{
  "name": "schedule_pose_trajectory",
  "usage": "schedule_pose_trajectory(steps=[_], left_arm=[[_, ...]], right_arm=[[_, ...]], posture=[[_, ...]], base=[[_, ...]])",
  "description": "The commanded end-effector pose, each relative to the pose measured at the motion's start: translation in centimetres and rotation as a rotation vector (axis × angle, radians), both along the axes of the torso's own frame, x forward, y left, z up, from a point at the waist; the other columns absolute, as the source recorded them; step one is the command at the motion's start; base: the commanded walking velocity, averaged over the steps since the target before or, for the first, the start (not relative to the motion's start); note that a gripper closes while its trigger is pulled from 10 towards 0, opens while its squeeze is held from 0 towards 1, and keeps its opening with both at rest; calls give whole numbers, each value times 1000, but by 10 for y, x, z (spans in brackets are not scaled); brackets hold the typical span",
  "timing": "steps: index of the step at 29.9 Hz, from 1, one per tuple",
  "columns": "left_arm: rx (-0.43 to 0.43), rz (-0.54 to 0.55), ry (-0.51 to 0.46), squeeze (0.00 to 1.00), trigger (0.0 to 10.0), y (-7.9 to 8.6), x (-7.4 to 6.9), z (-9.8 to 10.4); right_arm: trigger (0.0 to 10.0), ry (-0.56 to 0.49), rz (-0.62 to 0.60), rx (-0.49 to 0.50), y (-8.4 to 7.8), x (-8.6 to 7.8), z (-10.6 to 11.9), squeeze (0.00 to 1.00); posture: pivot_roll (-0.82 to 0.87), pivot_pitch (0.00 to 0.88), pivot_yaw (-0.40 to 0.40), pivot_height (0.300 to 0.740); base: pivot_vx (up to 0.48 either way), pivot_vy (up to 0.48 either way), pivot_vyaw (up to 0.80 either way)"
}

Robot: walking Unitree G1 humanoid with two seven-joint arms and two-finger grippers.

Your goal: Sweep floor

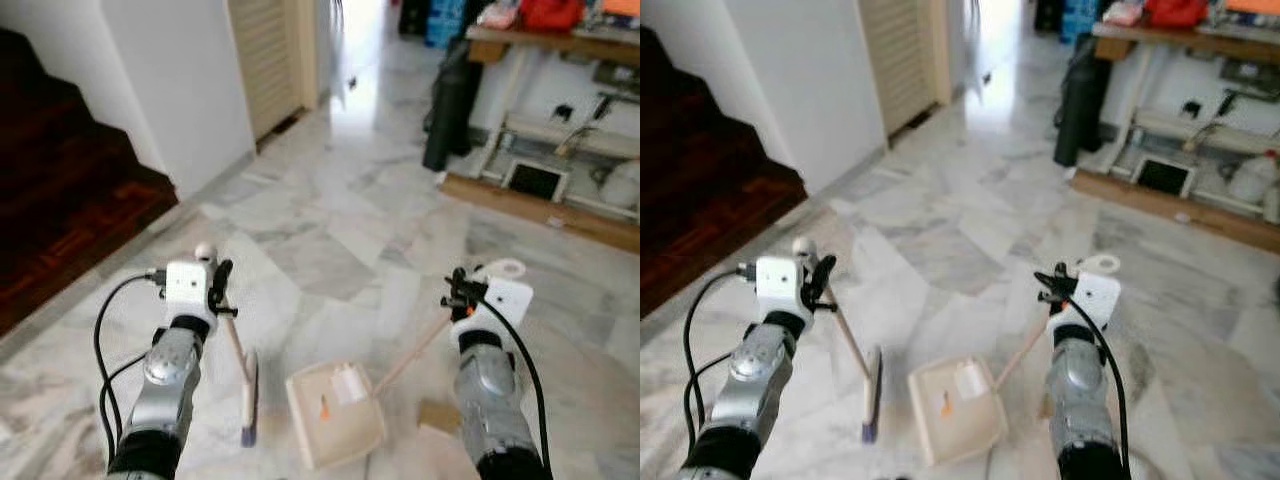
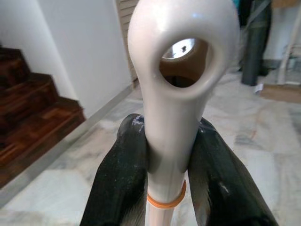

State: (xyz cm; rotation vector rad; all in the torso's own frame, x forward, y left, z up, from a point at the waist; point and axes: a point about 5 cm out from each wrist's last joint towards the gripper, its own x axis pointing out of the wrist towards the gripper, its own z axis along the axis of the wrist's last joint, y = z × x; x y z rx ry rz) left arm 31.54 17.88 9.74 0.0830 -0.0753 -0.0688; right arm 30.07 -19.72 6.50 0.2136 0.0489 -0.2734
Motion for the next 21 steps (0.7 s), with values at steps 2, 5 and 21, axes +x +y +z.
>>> schedule_pose_trajectory(steps=[2,5,21], left_arm=[[-1,1,-46,0,10000,0,2,11],[-1,1,-45,0,10000,0,2,11],[-8,5,-45,0,10000,-2,1,10]], right_arm=[[10000,-30,-24,37,0,6,10,0],[10000,-20,-28,39,-1,6,9,0],[10000,16,-34,36,-2,4,5,0]], posture=[[-87,0,49,740],[-87,0,49,740],[-81,0,44,740]], base=[[0,0,559],[0,0,540],[0,0,506]])
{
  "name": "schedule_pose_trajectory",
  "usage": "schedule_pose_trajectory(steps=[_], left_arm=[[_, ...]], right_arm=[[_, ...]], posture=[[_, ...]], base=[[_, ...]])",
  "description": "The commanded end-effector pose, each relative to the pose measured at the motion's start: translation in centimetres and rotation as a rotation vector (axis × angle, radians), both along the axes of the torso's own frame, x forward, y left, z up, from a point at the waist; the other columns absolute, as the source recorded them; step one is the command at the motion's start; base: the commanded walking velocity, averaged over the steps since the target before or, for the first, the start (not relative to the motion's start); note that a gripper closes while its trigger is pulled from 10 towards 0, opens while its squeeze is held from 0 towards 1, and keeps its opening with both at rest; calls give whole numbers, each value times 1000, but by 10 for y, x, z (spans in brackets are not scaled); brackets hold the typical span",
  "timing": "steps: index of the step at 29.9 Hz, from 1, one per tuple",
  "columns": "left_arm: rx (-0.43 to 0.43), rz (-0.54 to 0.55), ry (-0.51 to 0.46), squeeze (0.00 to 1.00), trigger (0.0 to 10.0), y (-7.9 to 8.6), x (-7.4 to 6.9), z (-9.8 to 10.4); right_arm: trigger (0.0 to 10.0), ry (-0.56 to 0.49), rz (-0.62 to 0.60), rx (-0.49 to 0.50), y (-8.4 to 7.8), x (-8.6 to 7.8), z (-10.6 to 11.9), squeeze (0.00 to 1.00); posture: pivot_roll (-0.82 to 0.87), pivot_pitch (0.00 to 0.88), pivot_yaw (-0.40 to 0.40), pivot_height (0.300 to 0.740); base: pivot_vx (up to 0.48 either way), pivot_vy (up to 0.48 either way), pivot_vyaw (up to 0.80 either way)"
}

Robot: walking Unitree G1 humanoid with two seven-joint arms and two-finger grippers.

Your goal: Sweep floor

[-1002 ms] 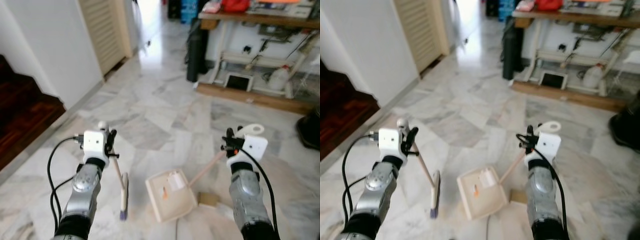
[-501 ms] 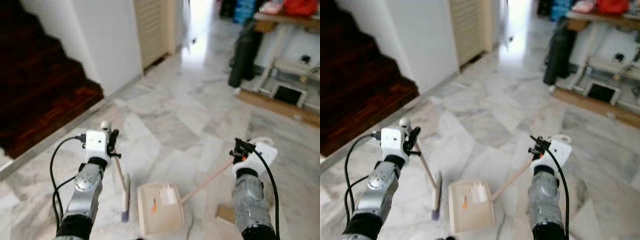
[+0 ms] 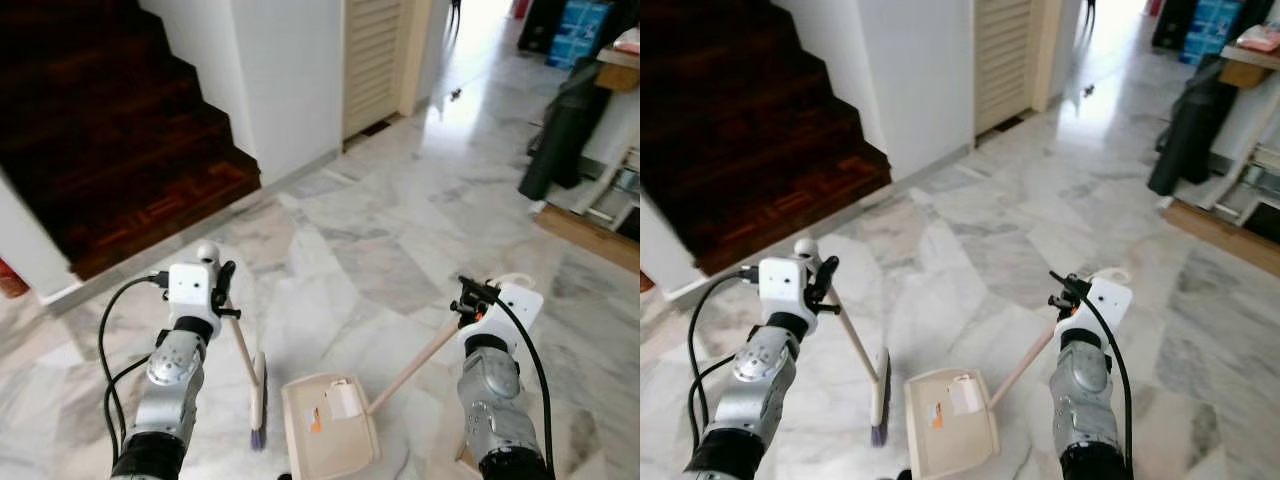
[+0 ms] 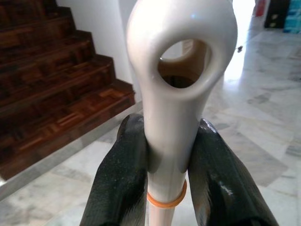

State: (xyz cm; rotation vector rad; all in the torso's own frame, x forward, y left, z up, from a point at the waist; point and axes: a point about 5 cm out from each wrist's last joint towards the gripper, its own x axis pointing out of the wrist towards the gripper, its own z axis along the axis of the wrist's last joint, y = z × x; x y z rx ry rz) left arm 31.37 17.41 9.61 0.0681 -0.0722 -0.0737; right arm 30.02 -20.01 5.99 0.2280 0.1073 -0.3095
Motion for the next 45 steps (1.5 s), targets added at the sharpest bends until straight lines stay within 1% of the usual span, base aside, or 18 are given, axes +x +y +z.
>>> schedule_pose_trajectory(steps=[1,4,12,20,36,40,43,45], left_arm=[[6,11,-49,0,10000,3,3,11],[6,13,-49,0,10000,3,3,11],[-7,20,-36,0,10000,4,4,11],[-13,13,-31,0,10000,2,6,12],[-23,10,-27,0,10000,0,6,11],[-23,10,-28,0,10000,0,5,11],[-24,11,-29,0,10000,0,5,11],[-25,9,-28,0,10000,0,5,11]], right_arm=[[10000,-45,-4,13,1,5,10,0],[10000,-44,-1,9,1,6,11,0],[10000,-37,-13,21,-1,8,11,0],[10000,-35,-47,32,-3,11,12,0],[10000,-45,-28,16,-4,14,15,0],[10000,-51,-15,7,-2,14,16,0],[10000,-60,-2,19,1,15,16,0],[10000,-62,-2,21,1,15,16,0]], posture=[[-80,0,42,740],[-80,0,42,740],[-79,0,44,740],[-74,0,53,740],[-76,0,49,740],[-74,0,48,740],[-71,0,47,740],[-71,0,47,740]], base=[[0,0,469],[0,0,467],[0,0,0],[0,412,0],[0,416,0],[0,415,464],[0,409,725],[0,412,0]])
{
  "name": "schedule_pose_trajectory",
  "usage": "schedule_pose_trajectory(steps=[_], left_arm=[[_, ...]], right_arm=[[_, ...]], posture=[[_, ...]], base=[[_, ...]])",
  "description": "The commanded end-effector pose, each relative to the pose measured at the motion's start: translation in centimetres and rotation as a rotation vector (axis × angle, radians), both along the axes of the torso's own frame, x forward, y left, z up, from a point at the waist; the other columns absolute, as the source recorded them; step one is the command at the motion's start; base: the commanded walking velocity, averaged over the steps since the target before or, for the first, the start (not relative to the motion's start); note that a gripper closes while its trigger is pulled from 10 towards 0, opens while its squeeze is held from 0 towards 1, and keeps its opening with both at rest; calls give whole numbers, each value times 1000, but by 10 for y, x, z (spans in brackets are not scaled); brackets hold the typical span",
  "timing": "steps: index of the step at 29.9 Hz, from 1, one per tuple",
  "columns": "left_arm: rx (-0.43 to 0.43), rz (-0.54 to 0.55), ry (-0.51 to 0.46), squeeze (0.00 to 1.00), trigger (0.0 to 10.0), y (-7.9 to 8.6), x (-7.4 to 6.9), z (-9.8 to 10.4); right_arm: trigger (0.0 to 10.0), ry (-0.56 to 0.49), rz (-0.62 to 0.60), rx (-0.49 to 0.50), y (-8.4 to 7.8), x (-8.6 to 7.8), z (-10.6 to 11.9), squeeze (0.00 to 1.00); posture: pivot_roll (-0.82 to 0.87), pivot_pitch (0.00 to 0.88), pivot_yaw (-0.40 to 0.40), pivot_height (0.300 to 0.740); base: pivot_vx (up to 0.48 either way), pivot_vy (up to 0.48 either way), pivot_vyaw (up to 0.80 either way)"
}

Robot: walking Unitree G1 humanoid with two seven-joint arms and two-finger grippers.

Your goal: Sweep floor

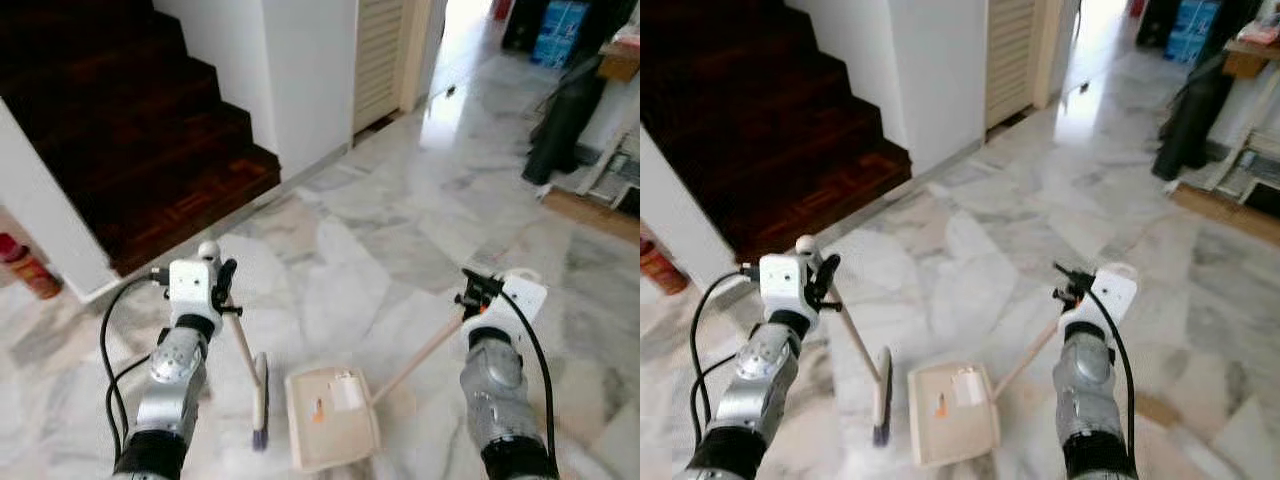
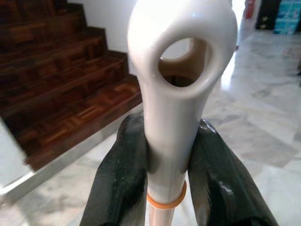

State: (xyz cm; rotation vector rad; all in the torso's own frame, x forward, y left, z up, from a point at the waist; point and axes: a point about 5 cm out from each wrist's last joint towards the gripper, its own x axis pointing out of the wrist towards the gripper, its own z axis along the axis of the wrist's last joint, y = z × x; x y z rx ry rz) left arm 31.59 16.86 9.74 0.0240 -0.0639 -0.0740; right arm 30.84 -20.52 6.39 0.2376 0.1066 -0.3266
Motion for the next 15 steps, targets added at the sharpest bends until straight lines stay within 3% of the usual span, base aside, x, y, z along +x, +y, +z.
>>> schedule_pose_trajectory(steps=[1,7,13,15], left_arm=[[18,11,-38,0,10000,6,3,10],[17,5,-36,0,10000,5,2,9],[16,1,-37,0,10000,4,2,9],[16,0,-37,0,10000,4,2,9]], right_arm=[[10000,-63,16,13,6,6,12,0],[10000,-72,18,16,6,7,12,0],[10000,-86,38,6,9,7,14,0],[10000,-88,44,10,11,7,14,0]], posture=[[-71,0,47,740],[-76,0,53,740],[-72,0,53,740],[-71,0,52,740]], base=[[0,409,0],[0,409,0],[0,409,675],[0,409,0]])
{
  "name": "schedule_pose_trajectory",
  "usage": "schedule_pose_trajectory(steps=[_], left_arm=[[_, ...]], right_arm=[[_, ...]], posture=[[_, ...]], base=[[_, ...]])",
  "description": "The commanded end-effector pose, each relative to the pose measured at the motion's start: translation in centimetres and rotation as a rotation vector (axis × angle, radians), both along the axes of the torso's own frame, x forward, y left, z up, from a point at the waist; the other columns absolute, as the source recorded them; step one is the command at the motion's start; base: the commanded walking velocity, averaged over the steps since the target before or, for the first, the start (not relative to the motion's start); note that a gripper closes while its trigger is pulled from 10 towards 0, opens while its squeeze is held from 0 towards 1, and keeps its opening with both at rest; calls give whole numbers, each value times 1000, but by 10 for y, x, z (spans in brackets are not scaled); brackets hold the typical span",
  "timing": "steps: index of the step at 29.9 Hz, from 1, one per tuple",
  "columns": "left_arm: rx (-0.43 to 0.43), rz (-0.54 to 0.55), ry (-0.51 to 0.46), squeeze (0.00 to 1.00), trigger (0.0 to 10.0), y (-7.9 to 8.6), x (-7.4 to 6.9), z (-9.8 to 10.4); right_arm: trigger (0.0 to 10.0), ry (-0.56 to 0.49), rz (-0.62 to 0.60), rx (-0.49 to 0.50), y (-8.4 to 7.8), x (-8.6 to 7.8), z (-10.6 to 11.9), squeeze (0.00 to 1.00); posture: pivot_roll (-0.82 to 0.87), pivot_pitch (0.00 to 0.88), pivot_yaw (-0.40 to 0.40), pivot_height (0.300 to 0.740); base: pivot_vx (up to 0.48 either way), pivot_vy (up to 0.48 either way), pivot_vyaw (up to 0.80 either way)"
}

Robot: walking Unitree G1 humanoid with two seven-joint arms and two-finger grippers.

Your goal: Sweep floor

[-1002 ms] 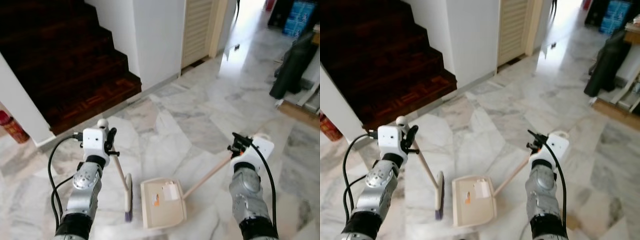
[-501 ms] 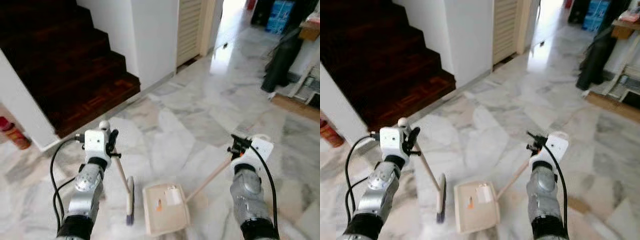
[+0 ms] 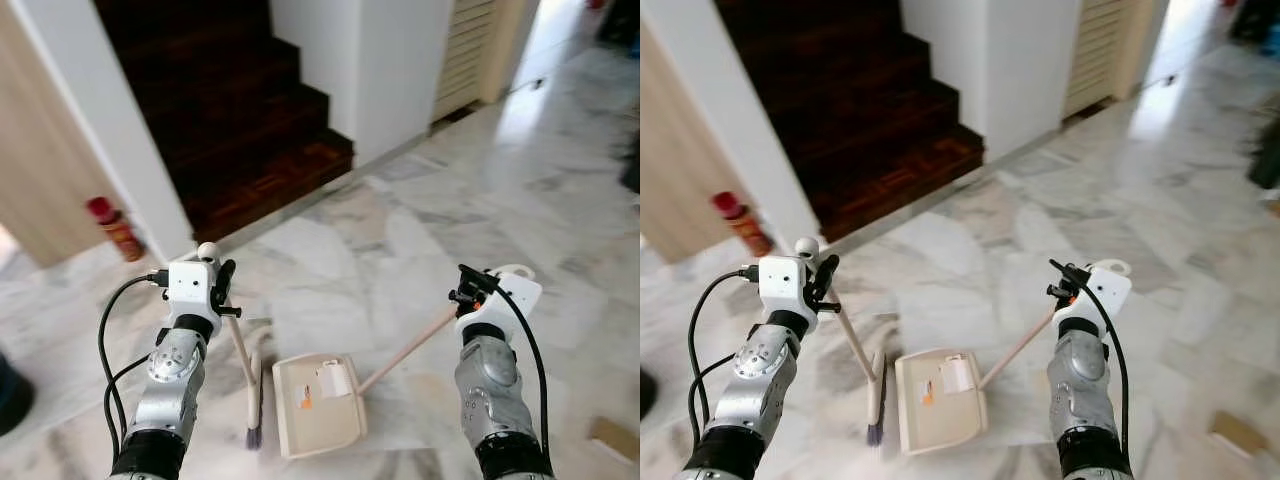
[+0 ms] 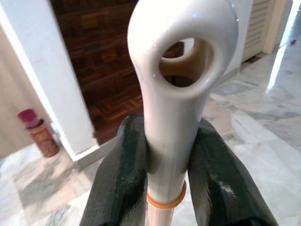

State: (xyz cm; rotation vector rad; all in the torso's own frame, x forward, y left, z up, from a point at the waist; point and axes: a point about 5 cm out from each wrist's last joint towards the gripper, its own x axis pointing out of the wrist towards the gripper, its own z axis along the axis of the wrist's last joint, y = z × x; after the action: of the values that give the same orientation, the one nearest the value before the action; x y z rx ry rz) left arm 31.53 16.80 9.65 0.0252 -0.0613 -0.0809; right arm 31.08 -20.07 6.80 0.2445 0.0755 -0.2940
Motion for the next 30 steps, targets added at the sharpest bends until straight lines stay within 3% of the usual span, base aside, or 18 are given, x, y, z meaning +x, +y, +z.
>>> schedule_pose_trajectory(steps=[1,20,30], left_arm=[[14,6,-39,0,10000,4,2,10],[5,-1,-36,0,10000,2,2,10],[1,-3,-35,0,10000,2,3,10]], right_arm=[[10000,-53,17,12,7,5,10,0],[10000,-46,24,4,6,5,8,0],[10000,-44,25,9,6,5,8,0]], posture=[[-71,0,52,740],[-65,0,49,740],[-67,0,54,740]], base=[[0,409,0],[0,409,0],[0,384,381]])
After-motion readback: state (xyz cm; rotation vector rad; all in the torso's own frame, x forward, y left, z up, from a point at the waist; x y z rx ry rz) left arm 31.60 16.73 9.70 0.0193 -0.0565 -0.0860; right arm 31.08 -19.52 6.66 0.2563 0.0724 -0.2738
